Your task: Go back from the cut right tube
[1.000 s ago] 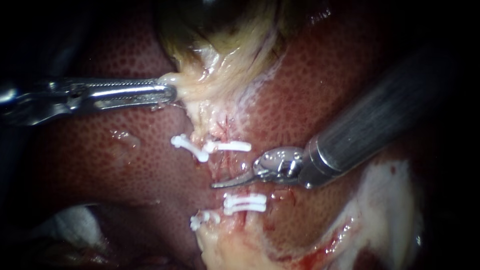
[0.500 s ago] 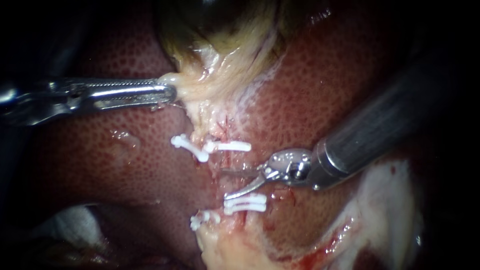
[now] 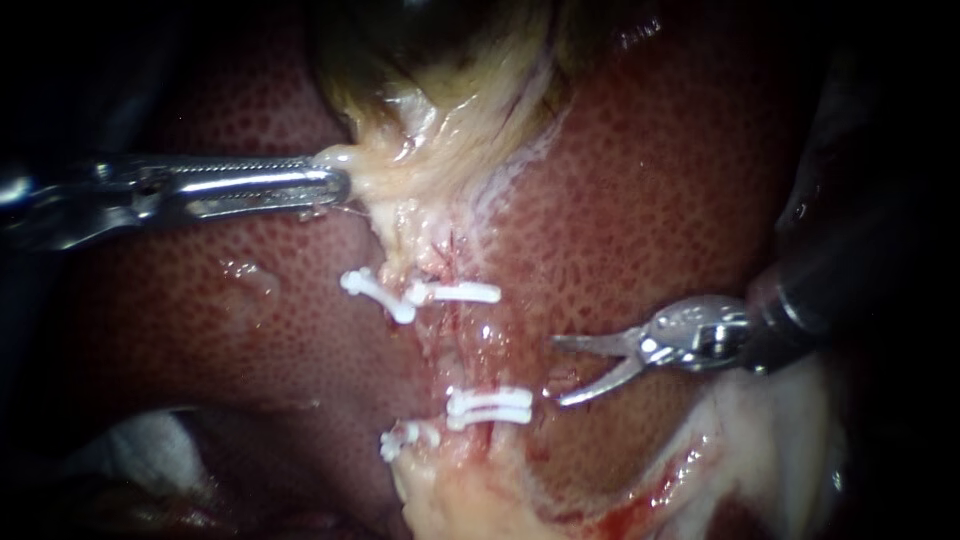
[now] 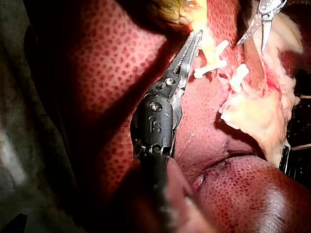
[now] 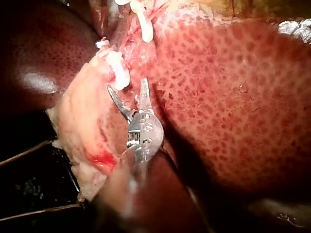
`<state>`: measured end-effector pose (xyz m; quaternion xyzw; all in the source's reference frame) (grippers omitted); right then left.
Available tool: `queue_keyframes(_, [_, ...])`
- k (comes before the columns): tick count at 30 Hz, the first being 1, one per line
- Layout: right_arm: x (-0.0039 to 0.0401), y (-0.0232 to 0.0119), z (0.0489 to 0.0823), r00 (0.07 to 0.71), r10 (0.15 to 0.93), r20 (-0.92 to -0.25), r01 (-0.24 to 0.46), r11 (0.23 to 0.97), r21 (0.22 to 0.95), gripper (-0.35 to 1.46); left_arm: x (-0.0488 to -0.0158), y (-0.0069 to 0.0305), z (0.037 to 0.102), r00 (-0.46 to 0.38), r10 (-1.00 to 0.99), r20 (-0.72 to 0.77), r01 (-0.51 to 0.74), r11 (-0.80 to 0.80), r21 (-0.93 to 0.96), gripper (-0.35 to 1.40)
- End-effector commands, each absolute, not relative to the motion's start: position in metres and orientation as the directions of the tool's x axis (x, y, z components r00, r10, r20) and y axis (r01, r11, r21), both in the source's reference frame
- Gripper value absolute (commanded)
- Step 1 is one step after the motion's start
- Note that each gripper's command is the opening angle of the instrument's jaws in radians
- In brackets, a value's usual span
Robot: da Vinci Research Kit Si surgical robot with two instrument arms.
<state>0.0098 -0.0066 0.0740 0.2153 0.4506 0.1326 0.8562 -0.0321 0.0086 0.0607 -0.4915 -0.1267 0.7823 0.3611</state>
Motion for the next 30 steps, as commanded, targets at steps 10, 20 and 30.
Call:
queue_keyframes(10, [0.0082,-0.0023,0.0657,0.489,0.354,-0.797,-0.054,0.924,0.377,1.44,-0.0323,0.0086,0.0607,-0.256,0.69,-0.677,-0.441,-0.707,-0.553,-0.35])
queue_keyframes(20, [0.0083,-0.0023,0.0649,0.473,0.351,-0.808,-0.053,0.927,0.371,1.44,-0.0339,0.0075,0.0633,-0.257,0.681,-0.686,-0.452,-0.712,-0.538,-0.35])
queue_keyframes(30, [0.0083,-0.0024,0.0649,0.472,0.35,-0.809,-0.05,0.927,0.372,1.44,-0.0384,0.0058,0.0701,-0.311,0.672,-0.672,-0.424,-0.731,-0.535,-0.35])
